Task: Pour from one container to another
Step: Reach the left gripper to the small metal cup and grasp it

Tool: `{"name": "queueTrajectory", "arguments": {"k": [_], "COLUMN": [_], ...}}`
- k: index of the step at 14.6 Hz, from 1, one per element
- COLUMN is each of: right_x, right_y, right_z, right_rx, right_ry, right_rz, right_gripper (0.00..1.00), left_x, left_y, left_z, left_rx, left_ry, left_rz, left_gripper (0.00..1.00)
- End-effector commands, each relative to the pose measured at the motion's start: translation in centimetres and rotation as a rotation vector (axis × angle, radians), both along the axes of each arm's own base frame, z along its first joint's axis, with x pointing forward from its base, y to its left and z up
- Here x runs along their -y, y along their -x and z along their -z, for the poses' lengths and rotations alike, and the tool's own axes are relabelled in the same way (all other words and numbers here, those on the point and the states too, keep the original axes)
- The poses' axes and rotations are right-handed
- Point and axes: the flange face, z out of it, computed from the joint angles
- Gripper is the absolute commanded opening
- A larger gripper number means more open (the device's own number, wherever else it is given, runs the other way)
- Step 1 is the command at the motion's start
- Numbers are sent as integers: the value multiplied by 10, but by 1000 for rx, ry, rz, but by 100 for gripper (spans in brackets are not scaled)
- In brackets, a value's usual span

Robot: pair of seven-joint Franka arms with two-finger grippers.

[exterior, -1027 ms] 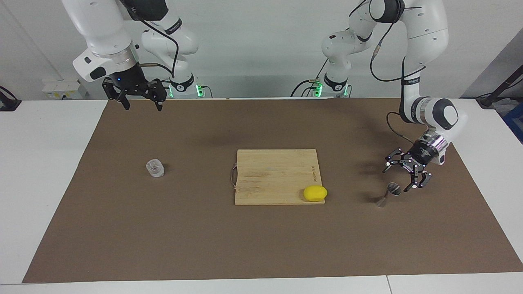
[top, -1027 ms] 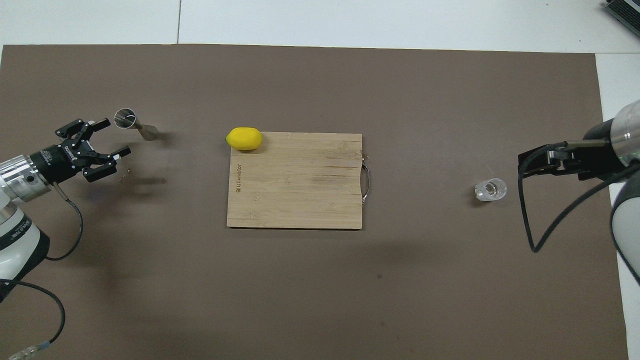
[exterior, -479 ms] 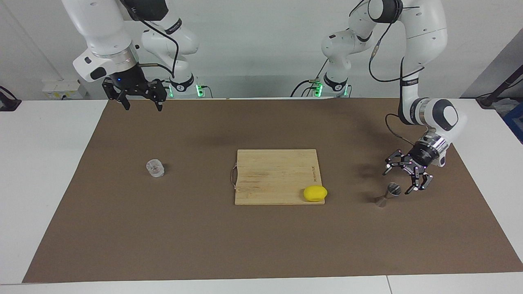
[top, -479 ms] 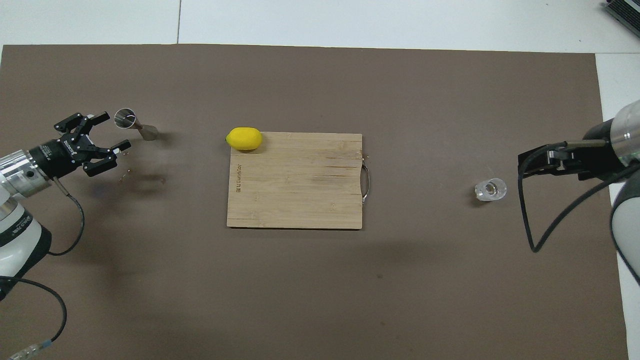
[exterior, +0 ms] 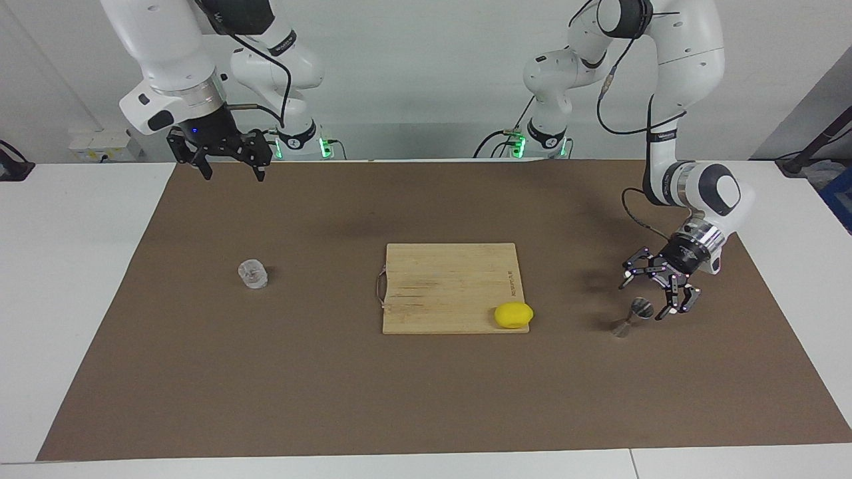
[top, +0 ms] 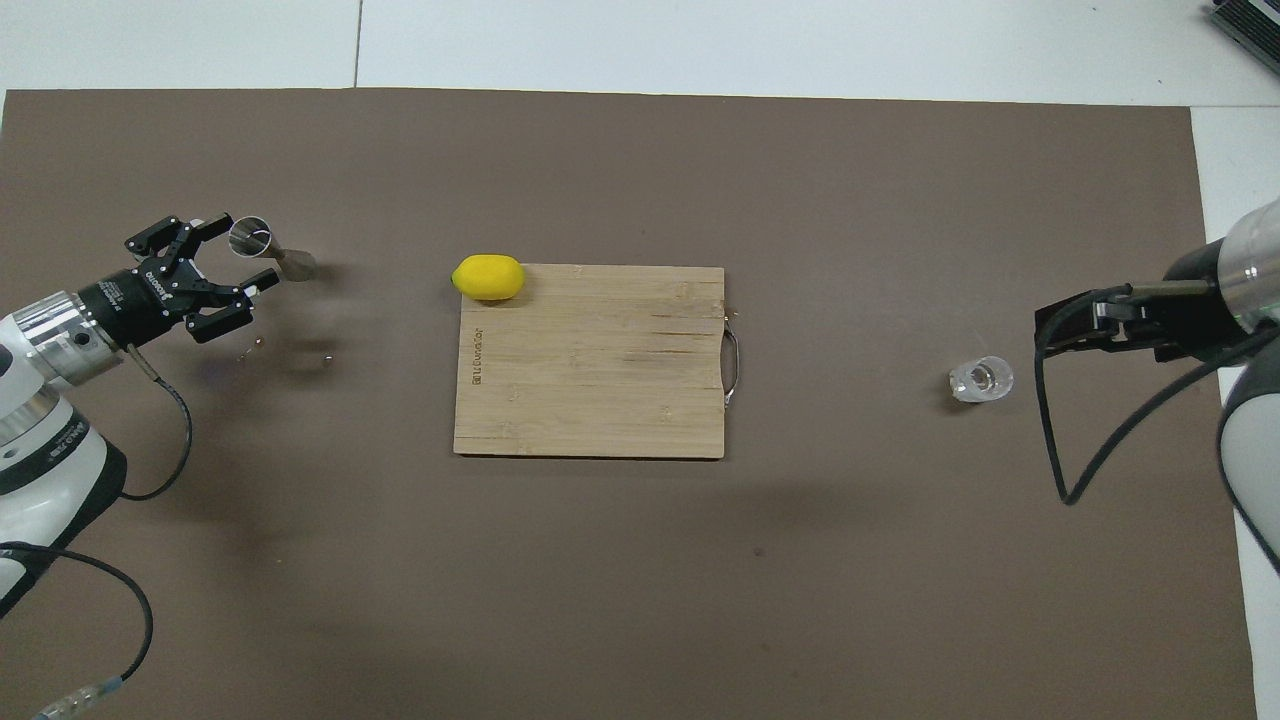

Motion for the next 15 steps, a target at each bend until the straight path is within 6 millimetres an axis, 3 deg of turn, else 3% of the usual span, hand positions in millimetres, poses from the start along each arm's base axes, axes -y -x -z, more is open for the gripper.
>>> {"name": "queueTrajectory", "arguments": {"k": [1,8,10,11,12,13,15], "right_x": [1,1,1,1,1,1,2], "right_y": [1,1,1,1,1,1,1], "right_z": [2,2,2,2,2,2,2], "right_rx": [4,4,4,4,4,4,4], "right_ry": [-7,-7,-7,-7,-7,-7,-7], "right_rz": [-28,-28,-28,-28,-28,-28,-26], "right_gripper": [100,100,100,100,100,100,100], "left_x": [3,0,0,-2,-3,-5,-5], "left_y": [-7,-7,-6,-6,-6,-5,-6], "left_z": [3,3,4,4,4,4,2], "left_rx": [20,31,29,29,30,28,31], "left_ry": [-15,-26,-27,-28,-30,-31,-24], "left_rz": [-13,-10,-9,-11,-11,-11,-1], "left_gripper": [100,83,74,59,10,0,0]}}
